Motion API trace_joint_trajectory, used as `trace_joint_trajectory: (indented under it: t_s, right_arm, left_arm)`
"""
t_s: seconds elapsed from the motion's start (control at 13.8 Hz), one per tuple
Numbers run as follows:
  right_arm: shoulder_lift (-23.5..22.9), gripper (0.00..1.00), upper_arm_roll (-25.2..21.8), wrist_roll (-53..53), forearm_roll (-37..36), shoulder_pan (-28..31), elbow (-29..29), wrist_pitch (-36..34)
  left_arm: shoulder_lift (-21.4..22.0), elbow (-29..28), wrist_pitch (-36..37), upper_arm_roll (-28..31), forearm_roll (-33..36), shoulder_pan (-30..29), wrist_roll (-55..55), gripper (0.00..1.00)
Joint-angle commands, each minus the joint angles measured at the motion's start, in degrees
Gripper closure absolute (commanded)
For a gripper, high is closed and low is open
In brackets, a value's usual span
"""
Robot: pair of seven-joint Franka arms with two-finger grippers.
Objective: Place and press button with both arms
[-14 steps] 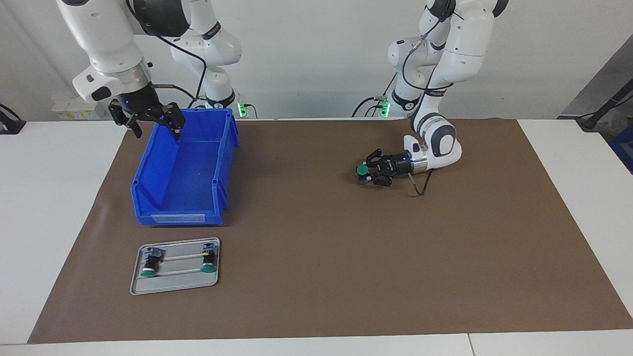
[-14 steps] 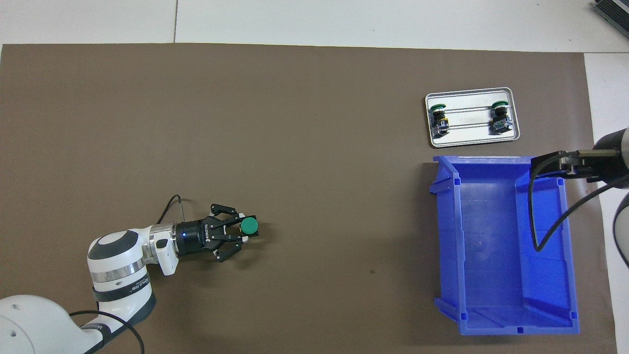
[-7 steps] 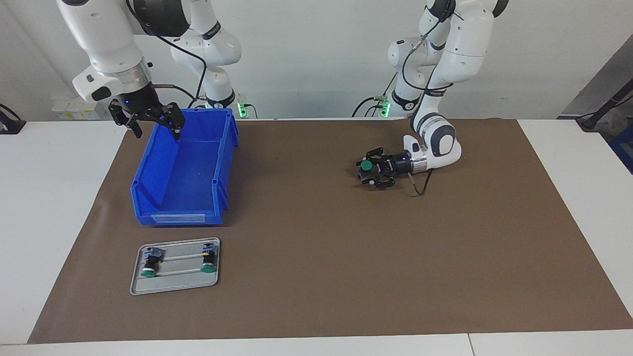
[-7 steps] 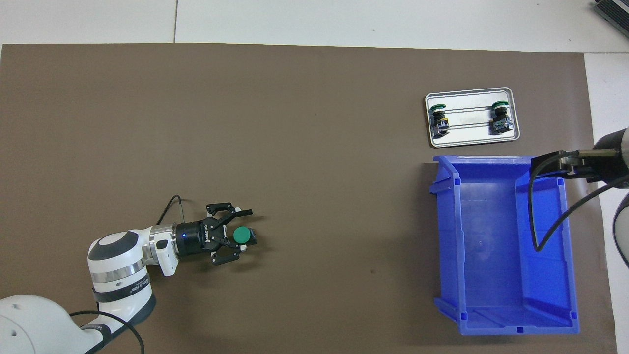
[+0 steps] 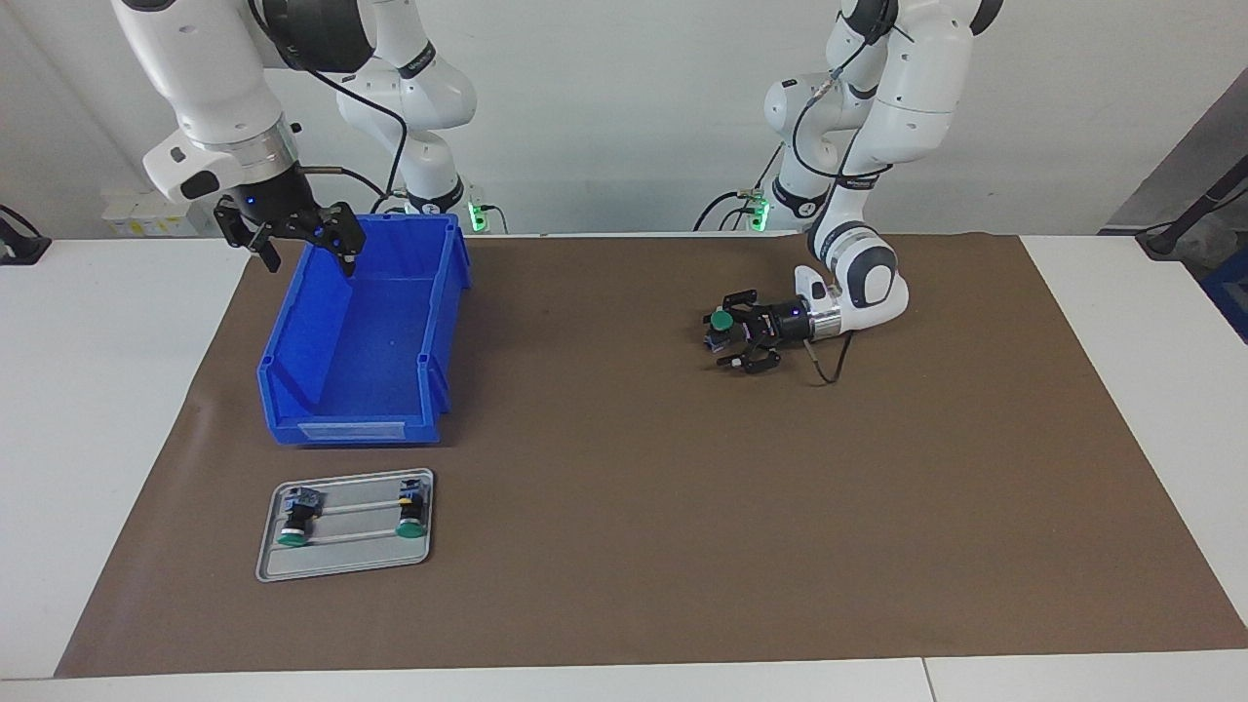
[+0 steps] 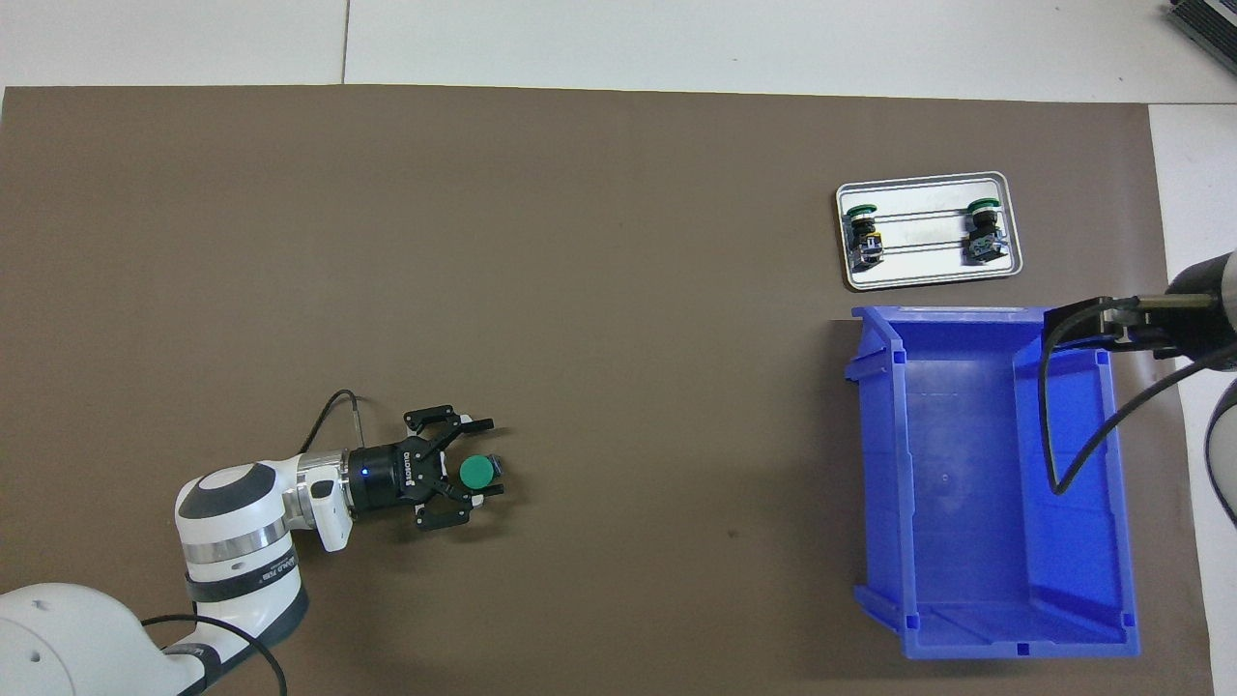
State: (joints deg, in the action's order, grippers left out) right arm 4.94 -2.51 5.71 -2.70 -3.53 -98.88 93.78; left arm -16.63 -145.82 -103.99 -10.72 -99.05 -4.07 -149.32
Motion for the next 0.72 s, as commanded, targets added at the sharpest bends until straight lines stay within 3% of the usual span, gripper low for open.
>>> trace_joint_trajectory:
  t_s: [0.0,0.65]
  right_arm:
    - [1.7,0.00,0.1,0.5,0.8,0.2,-1.9,1.4]
    - [1.7,0.00,0.1,0.5,0.8,0.2,-1.9,1.4]
  left_arm:
    - [0.5,-1.4,-1.1,0.5,-0.3,1.4,-1.5,0.13]
    - [1.3,-1.4,5.2,0.6,-0.3,0.1,1.5,0.12]
